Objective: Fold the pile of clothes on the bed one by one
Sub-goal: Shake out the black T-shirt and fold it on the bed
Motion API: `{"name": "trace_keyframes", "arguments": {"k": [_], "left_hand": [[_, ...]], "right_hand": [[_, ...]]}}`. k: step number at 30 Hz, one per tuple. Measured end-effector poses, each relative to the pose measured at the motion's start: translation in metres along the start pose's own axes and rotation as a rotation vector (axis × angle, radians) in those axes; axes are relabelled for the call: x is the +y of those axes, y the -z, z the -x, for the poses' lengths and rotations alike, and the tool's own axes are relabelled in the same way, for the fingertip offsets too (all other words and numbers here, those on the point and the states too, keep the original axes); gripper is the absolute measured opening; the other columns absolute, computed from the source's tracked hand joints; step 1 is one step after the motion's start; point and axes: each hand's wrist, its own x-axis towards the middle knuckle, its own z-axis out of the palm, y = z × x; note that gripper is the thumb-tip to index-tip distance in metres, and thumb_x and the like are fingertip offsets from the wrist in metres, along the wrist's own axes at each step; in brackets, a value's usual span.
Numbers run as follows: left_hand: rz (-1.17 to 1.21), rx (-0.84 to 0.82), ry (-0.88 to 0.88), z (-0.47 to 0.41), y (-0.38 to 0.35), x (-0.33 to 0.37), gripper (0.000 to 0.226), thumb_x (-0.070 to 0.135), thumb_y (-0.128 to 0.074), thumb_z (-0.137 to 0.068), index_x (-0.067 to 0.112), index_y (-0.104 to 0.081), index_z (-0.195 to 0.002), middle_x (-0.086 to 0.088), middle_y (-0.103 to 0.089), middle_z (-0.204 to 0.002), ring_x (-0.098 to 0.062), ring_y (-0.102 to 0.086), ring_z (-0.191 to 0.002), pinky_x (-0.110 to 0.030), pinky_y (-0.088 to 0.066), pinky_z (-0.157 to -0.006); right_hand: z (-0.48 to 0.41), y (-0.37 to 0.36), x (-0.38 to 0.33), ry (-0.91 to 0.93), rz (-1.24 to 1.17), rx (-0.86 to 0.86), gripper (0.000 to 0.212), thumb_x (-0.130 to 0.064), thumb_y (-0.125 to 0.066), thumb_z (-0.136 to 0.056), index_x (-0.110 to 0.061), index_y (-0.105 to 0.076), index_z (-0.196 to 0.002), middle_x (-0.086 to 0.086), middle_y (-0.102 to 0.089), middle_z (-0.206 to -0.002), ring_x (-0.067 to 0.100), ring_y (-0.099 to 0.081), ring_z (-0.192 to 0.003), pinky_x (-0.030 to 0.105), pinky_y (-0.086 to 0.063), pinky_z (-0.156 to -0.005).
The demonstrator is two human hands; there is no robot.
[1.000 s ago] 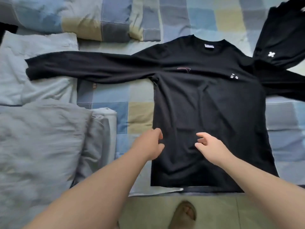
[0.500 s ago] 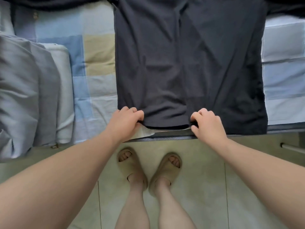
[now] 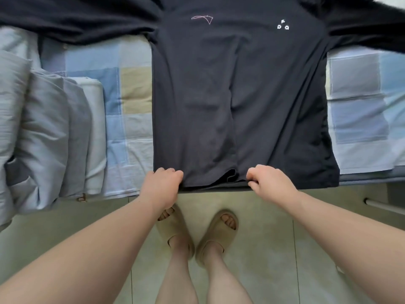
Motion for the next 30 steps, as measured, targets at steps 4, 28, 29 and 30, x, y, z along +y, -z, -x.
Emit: {"name": "trace_keyframes", "arguments": {"k": [4, 28, 29, 30], "left_hand": [[0.075, -0.137, 0.024, 0.005, 0.026, -0.003, 0.021, 0.035, -0.049, -0.097, 0.025, -0.059, -0.113, 0.001, -0.057, -0.115, -0.026, -0.054, -0.108, -0.037, -0.039, -0.087], [0.805, 0.626, 0.757, -0.094, 0.24, -0.451, 0.079, 0.042, -0.069, -0.088, 0.02, -0.028, -0.152, -0.006, -0.019, -0.162, -0.037, -0.03, -0.142, -0.048, -0.029, -0.116], [0.863, 0.644, 0.823, -0.098, 0.236, -0.473, 0.089, 0.044, -0.072, -0.086, 0.02, -0.022, -0.155, -0.005, -0.015, -0.163, -0.039, -0.03, -0.142, -0.049, -0.029, -0.116], [0.94, 0.652, 0.869, -0.103, 0.233, -0.493, 0.097, 0.046, -0.075, -0.083, 0.018, -0.018, -0.156, -0.006, -0.014, -0.164, -0.039, -0.033, -0.141, -0.05, -0.03, -0.116]], "right_hand": [[0.006, 0.029, -0.01, -0.002, -0.174, -0.075, 0.037, -0.042, -0.053, -0.099, -0.031, -0.054, -0.134, -0.009, -0.059, -0.125, 0.015, -0.054, -0.113, 0.035, -0.045, -0.096], [-0.235, 0.237, -0.404, 0.15, -0.412, 0.111, 0.052, -0.034, -0.05, -0.103, -0.033, -0.034, -0.152, -0.007, -0.051, -0.147, 0.018, -0.054, -0.124, 0.03, -0.039, -0.102], [-0.251, 0.242, -0.429, 0.182, -0.391, 0.119, 0.053, -0.033, -0.049, -0.103, -0.033, -0.032, -0.153, -0.007, -0.048, -0.15, 0.019, -0.056, -0.121, 0.029, -0.038, -0.101], [-0.266, 0.247, -0.453, 0.218, -0.368, 0.134, 0.055, -0.032, -0.049, -0.103, -0.032, -0.03, -0.155, -0.006, -0.043, -0.154, 0.02, -0.056, -0.122, 0.03, -0.039, -0.103]]}}
